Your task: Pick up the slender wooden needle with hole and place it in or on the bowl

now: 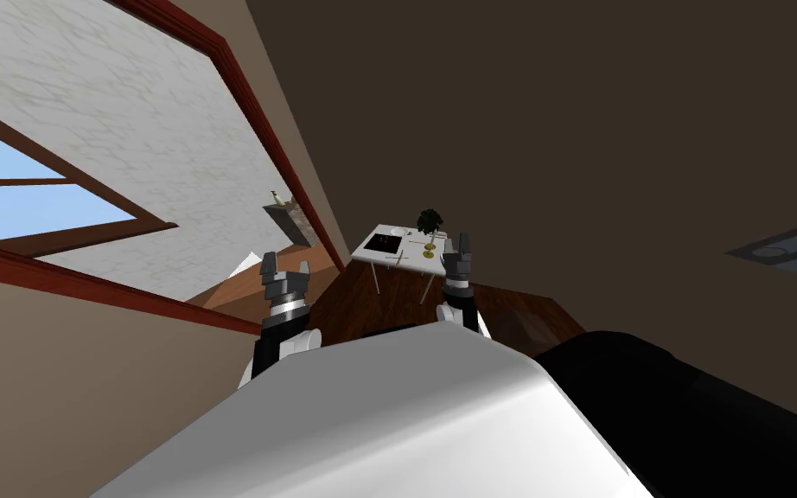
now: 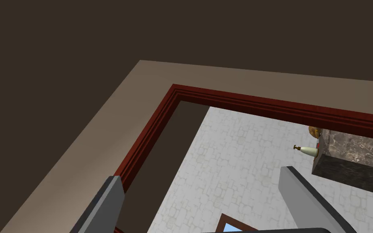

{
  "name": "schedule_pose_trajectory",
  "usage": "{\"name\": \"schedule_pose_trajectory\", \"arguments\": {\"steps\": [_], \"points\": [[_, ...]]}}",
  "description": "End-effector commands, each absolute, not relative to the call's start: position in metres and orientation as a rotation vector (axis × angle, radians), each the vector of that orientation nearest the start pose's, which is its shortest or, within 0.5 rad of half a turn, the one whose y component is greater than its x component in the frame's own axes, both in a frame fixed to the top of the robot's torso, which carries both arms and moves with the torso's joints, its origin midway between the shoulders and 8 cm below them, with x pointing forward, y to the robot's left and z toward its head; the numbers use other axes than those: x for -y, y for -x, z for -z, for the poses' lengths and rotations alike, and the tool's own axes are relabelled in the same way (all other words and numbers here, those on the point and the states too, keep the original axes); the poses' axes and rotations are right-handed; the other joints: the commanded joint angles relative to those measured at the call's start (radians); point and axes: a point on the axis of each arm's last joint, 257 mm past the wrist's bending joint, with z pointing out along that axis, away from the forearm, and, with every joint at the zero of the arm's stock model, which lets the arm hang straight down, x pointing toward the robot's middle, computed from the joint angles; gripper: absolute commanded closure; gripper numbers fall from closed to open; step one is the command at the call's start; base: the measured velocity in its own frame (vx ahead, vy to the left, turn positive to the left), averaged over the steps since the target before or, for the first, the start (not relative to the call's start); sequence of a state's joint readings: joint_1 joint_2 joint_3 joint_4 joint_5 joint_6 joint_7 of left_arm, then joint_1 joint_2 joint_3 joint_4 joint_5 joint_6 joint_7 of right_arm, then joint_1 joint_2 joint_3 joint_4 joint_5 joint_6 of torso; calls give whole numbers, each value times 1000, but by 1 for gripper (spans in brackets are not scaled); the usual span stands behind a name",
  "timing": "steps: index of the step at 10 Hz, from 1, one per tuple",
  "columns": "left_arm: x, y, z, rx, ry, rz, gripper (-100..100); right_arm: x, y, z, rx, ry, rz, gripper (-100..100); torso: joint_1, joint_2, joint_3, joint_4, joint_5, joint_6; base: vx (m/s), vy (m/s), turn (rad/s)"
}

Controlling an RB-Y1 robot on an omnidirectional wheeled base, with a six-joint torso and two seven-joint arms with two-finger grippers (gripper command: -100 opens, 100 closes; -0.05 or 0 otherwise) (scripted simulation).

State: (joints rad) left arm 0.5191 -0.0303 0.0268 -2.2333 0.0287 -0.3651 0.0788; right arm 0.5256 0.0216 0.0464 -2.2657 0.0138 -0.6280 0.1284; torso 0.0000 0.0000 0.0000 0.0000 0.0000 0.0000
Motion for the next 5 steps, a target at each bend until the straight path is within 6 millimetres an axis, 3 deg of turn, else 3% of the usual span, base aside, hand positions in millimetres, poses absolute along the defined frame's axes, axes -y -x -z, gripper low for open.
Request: {"name": "schedule_pose_trajectory", "arguments": {"steps": [1,5], "points": [[-304,-367,31,-670,892,1308,0,257,-324,-33,-611,-504,-1224,-100,0,0,0,0,0,0,4,-3,85],[-304,-367,31,-670,892,1308,0,238,-321,-33,-718,-370,-1196,-100,-1,-1,-1,0,0,0,13,-16,101]]}}
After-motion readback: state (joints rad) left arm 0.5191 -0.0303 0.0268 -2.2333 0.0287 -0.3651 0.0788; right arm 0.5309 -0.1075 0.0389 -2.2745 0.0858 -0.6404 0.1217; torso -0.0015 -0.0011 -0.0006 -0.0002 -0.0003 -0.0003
